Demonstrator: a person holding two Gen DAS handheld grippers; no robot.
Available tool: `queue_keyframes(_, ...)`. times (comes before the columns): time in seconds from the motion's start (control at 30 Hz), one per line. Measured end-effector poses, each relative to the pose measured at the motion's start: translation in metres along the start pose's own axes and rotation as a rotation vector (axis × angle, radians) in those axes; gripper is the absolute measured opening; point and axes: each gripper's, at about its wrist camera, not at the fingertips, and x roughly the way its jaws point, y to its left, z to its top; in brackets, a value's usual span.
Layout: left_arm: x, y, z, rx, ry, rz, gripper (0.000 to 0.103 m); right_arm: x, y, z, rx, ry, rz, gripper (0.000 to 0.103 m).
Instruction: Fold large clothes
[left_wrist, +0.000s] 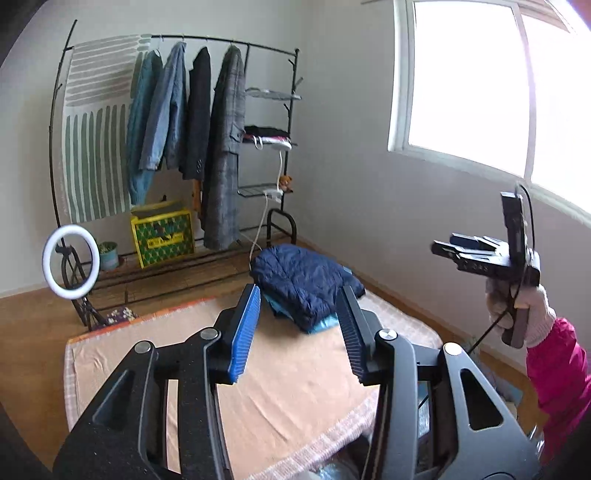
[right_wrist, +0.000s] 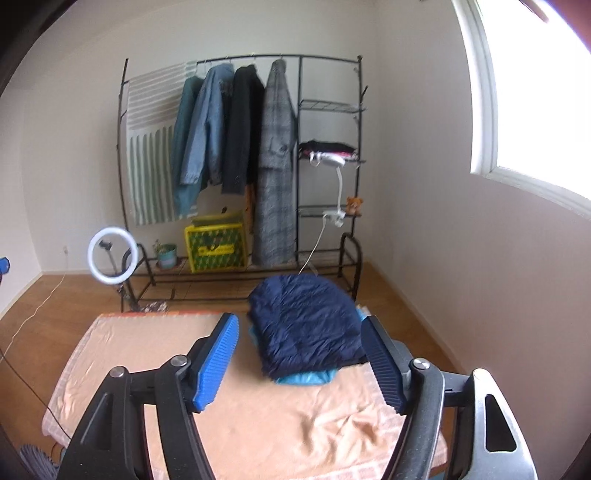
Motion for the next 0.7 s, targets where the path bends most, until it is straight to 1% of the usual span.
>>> queue_keyframes(0.1,0.009,-0.005,-0.032,0.006,0.026,-0.006,0.044,0.007,0.019,-0.021,-0.005,0.021,0.016,0.077)
queue_keyframes(0.2,0.023,-0.005,-0.059,0.009,0.044,0.016,0.044,0.017,0.035,-0.042,-0.01,0.029,0.021,0.079)
queue_keyframes(0.3,0.039,-0.007,-0.081,0.015,0.056,0.056,0.045,0.029,0.048,-0.061,-0.017,0.034,0.026,0.08)
queue_keyframes(0.33,0.046,-0.006,-0.088,0.009,0.065,0.06,0.049,0.033,0.052,-0.067,-0.022,0.037,0.025,0.081)
queue_keyframes(0.37,0.051,-0.005,-0.093,0.002,0.072,0.06,0.057,0.039,0.056,-0.074,-0.029,0.041,0.02,0.081)
queue_keyframes(0.4,0.058,-0.004,-0.099,-0.006,0.078,0.061,0.06,0.046,0.061,-0.081,-0.039,0.045,0.011,0.082)
queue_keyframes(0.43,0.063,-0.002,-0.103,-0.009,0.079,0.065,0.064,0.052,0.065,-0.087,-0.043,0.049,0.005,0.083)
queue_keyframes(0.5,0.075,0.0,-0.111,-0.006,0.073,0.092,0.065,0.064,0.069,-0.097,-0.04,0.053,-0.001,0.084)
queue_keyframes(0.53,0.081,0.002,-0.115,0.0,0.069,0.108,0.069,0.07,0.07,-0.102,-0.035,0.056,0.001,0.085)
queue_keyframes(0.57,0.087,0.004,-0.119,0.004,0.066,0.122,0.077,0.076,0.071,-0.106,-0.03,0.06,0.002,0.086)
queue_keyframes(0.63,0.097,0.009,-0.125,0.007,0.059,0.14,0.084,0.088,0.071,-0.114,-0.009,0.069,-0.003,0.089)
queue_keyframes(0.7,0.107,0.015,-0.132,0.008,0.059,0.165,0.085,0.101,0.069,-0.121,0.019,0.077,-0.006,0.09)
